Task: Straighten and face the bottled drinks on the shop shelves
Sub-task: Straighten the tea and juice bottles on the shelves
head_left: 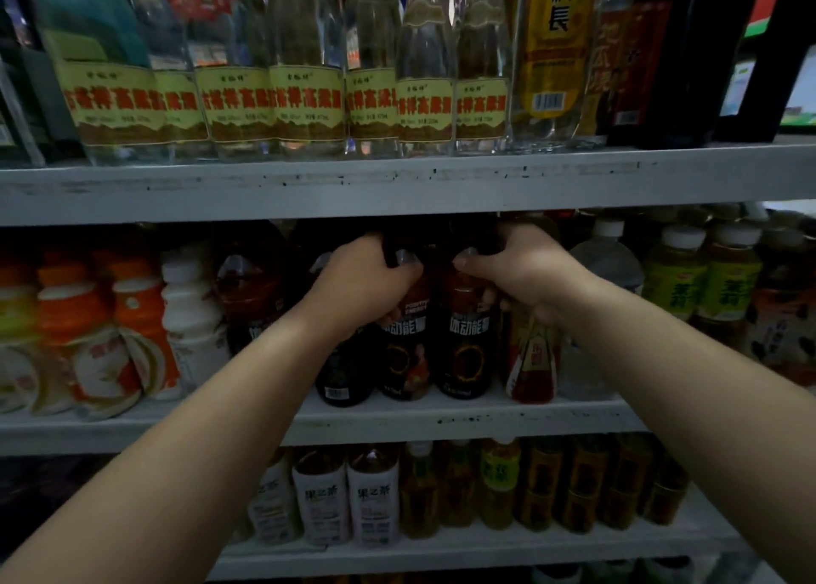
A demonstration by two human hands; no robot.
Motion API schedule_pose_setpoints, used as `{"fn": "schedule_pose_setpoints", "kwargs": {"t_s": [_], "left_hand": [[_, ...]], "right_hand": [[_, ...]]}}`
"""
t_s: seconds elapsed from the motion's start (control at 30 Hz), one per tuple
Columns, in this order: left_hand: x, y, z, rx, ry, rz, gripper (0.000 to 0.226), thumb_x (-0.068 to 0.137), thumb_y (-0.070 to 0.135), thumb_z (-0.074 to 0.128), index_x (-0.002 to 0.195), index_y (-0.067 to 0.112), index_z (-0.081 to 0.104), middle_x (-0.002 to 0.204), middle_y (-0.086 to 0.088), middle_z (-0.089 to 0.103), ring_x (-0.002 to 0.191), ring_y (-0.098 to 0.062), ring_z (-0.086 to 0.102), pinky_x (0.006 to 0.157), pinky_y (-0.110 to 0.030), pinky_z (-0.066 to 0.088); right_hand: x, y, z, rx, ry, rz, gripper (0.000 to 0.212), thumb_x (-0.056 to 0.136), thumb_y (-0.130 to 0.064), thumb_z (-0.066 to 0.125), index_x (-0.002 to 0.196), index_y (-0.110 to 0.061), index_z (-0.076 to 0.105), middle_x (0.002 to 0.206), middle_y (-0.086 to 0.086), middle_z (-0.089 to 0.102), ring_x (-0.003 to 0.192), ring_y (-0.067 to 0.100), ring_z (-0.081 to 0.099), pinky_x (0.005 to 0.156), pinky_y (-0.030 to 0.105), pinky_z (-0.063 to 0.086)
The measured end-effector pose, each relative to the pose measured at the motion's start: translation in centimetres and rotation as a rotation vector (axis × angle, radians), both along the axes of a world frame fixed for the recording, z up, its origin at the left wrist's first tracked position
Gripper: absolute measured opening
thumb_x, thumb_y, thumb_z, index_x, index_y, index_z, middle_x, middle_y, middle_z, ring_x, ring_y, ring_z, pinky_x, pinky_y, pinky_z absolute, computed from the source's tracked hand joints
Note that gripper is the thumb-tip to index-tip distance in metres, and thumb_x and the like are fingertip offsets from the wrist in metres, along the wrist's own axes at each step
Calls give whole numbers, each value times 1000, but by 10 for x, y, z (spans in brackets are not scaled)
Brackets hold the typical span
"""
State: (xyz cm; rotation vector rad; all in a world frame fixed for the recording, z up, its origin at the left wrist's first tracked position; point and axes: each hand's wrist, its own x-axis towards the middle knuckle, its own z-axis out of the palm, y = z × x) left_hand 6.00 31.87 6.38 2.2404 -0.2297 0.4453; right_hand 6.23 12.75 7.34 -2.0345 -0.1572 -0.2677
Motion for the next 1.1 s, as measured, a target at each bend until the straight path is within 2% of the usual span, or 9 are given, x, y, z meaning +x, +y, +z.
{"fn": "schedule_pose_setpoints", "kwargs": {"t_s": [0.13, 0.23, 0.43, 0.6, 0.67, 0.73, 0.8, 0.97, 1.1], "left_hand": [[-6, -3, -5, 190, -252, 211, 50, 71, 53, 74, 102, 16, 62, 90, 4, 66, 78, -10, 62, 66, -30, 56], [-5, -2, -3, 201, -230, 205, 43, 73, 51, 73, 100, 18, 65, 89, 2, 67, 77, -10, 61, 65, -27, 53], [-8, -5, -1, 231, -204, 196, 37, 79, 46, 69, 102, 18, 63, 83, 0, 66, 72, -16, 63, 66, -30, 53], [-6, -6, -3, 259, -226, 179, 33, 82, 44, 67, 103, 20, 60, 82, 9, 58, 77, -13, 62, 67, -24, 48], [-9, -4, -4, 251, -241, 170, 36, 82, 46, 66, 106, 21, 60, 84, 11, 61, 75, -9, 62, 63, -22, 47], [-16, 5, -4, 171, -273, 152, 35, 83, 48, 64, 107, 23, 58, 83, 11, 64, 64, -3, 62, 55, -16, 47], [-27, 22, -7, 92, -346, 152, 35, 84, 44, 63, 115, 27, 59, 89, 16, 65, 64, 1, 62, 56, -10, 47], [-50, 95, -23, -19, -547, 268, 26, 85, 26, 64, 110, 23, 66, 87, 17, 66, 72, 1, 62, 66, -16, 51], [-51, 154, -25, 45, -608, 353, 20, 82, 20, 66, 102, 17, 69, 89, 9, 63, 75, -4, 57, 68, -2, 37]], "right_hand": [[2, 4, -9, -104, -138, -156, 28, 68, -42, 80, 83, -29, 60, 79, -7, 66, 63, 9, 64, 52, 26, 54], [6, 4, -12, -88, -138, -133, 33, 72, -40, 77, 96, -23, 63, 85, -5, 67, 71, 15, 65, 61, 32, 57], [7, 0, -14, -57, -128, -47, 26, 80, -33, 72, 99, -21, 59, 72, -3, 65, 38, 8, 57, 34, 16, 36], [4, -1, -20, -37, -169, -30, 24, 80, -38, 71, 100, -28, 61, 76, -9, 66, 45, 7, 60, 37, 17, 40], [-1, 2, -26, -78, -245, -83, 20, 81, -41, 69, 96, -33, 59, 78, -15, 64, 57, 1, 61, 46, 19, 44], [-11, 6, -36, -116, -450, -181, 20, 84, -38, 67, 101, -30, 59, 90, -19, 63, 79, -6, 58, 68, 21, 50], [-25, 15, -51, -180, -668, -280, 35, 88, -31, 64, 118, -15, 59, 111, -3, 64, 102, 6, 57, 90, 21, 45], [-44, 62, -66, -237, -882, -205, 32, 89, -22, 62, 117, -5, 63, 114, 5, 64, 108, 11, 57, 94, 10, 40], [-46, 109, -58, -253, -804, -158, 35, 88, -24, 63, 118, -5, 63, 115, 5, 64, 104, 12, 59, 92, 16, 43]]}}
